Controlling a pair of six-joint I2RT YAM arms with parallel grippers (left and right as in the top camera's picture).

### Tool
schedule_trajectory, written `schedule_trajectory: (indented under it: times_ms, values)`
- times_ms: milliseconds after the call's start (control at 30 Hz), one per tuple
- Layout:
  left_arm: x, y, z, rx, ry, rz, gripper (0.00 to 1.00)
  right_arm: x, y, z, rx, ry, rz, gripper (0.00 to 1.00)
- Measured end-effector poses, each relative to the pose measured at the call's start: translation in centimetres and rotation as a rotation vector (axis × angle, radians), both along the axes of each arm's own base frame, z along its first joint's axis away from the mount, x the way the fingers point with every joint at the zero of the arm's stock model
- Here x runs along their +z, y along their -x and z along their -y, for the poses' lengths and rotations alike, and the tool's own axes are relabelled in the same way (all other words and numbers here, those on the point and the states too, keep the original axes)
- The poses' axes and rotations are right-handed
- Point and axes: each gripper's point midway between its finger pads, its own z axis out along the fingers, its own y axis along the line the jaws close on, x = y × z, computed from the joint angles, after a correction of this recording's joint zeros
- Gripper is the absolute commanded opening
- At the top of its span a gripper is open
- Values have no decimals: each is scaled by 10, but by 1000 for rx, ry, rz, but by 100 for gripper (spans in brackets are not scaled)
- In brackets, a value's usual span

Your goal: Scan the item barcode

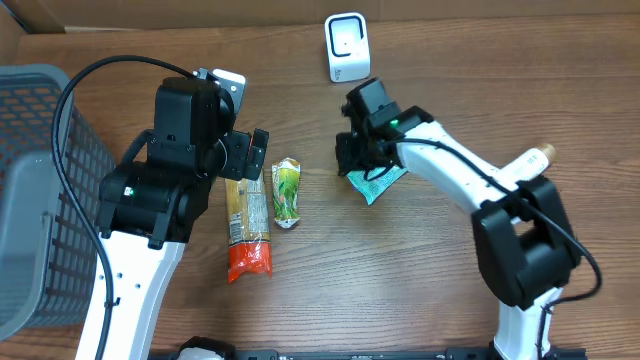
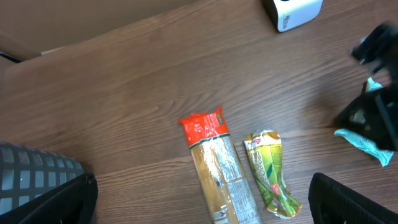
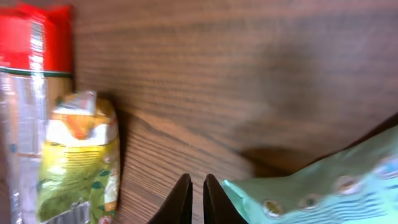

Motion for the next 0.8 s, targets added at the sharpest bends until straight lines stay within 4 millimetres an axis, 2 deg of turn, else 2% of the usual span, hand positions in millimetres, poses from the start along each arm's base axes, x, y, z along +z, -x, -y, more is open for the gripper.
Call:
schedule_trajectory:
  times_ms: [133, 300, 433, 633, 800]
  values:
    - [0, 0, 0, 0, 0, 0, 100, -18, 11, 2, -50, 21, -90, 16]
    - [0, 0, 0, 0, 0, 0, 100, -22, 22, 9, -84, 44, -150, 17]
    - [0, 0, 0, 0, 0, 0, 100, -26, 40, 18, -92, 78, -237, 17]
    - [0, 0, 0, 0, 0, 0, 100, -30, 71, 50, -68, 181, -371, 17]
    - [0, 0, 0, 0, 0, 0, 100, -33, 72, 90, -87, 320, -377, 13]
